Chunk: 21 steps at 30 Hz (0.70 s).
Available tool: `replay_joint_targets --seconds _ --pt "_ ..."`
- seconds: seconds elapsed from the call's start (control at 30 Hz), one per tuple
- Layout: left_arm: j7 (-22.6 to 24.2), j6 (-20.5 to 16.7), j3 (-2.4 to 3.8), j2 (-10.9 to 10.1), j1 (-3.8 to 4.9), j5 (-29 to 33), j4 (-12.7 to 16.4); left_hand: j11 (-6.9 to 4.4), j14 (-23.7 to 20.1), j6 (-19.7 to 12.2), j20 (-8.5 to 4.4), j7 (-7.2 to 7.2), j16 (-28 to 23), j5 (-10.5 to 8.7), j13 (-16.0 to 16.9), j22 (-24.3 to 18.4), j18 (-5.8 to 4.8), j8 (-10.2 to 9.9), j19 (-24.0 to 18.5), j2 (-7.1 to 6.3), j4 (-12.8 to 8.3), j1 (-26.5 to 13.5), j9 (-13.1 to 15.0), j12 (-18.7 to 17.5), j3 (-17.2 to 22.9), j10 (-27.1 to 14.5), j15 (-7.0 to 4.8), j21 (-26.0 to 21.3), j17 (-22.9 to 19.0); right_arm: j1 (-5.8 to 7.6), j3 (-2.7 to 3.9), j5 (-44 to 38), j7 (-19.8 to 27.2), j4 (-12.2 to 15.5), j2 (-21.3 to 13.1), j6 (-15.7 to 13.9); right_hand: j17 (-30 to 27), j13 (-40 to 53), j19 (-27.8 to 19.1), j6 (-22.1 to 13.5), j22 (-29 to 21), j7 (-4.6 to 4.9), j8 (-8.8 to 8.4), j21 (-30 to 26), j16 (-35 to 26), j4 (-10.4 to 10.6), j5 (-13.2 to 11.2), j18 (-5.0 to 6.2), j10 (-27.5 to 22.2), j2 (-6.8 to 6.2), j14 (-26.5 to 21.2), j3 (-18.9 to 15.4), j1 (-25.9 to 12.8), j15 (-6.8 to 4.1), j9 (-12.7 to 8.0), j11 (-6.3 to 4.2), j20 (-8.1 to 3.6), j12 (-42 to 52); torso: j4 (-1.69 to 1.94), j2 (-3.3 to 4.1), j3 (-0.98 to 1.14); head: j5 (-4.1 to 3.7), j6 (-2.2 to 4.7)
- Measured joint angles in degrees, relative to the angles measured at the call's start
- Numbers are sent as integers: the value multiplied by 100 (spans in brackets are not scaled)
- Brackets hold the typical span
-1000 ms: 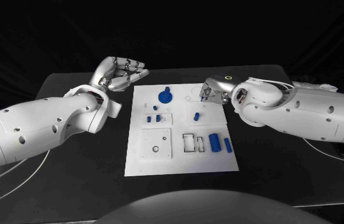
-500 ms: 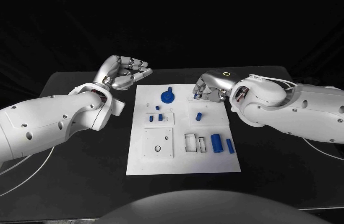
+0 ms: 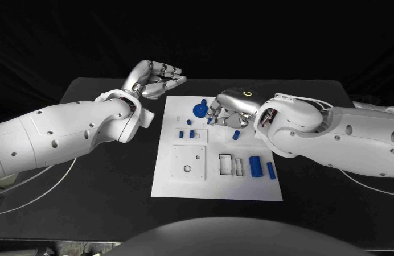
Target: Assemble the parts on the task board
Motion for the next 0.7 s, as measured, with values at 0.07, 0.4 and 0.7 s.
replay_joint_targets --seconds 0.07,0.4,0.7 --pt "1 1 0 15 0 0 -29 0 0 0 0 0 0 0 0 0 1 0 0 0 0 0 0 0 0 0 0 0 0 -37 0 0 58 20 35 57 0 0 0 0 0 0 -1 0 0 0 -8 0 0 -25 0 0 25 0 0 0 0 0 3 -7 -3 10 0" --pt "4 5 -1 35 0 0 -109 0 0 0 0 0 0 0 0 0 1 -20 0 22 0 22 -5 0 0 0 0 0 0 -293 -6 -116 259 29 228 345 0 -5 2 11 -1 29 -27 0 0 -2 16 0 0 -31 0 1 30 0 4 0 2 -30 -3 -15 -8 26 0" --pt "8 9 -2 44 -1 0 -135 0 0 0 0 0 0 0 0 0 1 -20 0 22 0 22 -5 0 0 0 0 1 0 -452 -5 -312 317 -106 439 588 -1 -5 22 -4 -1 43 -46 0 0 -18 16 0 0 -31 0 16 30 0 15 0 21 -30 1 -5 -3 11 0"
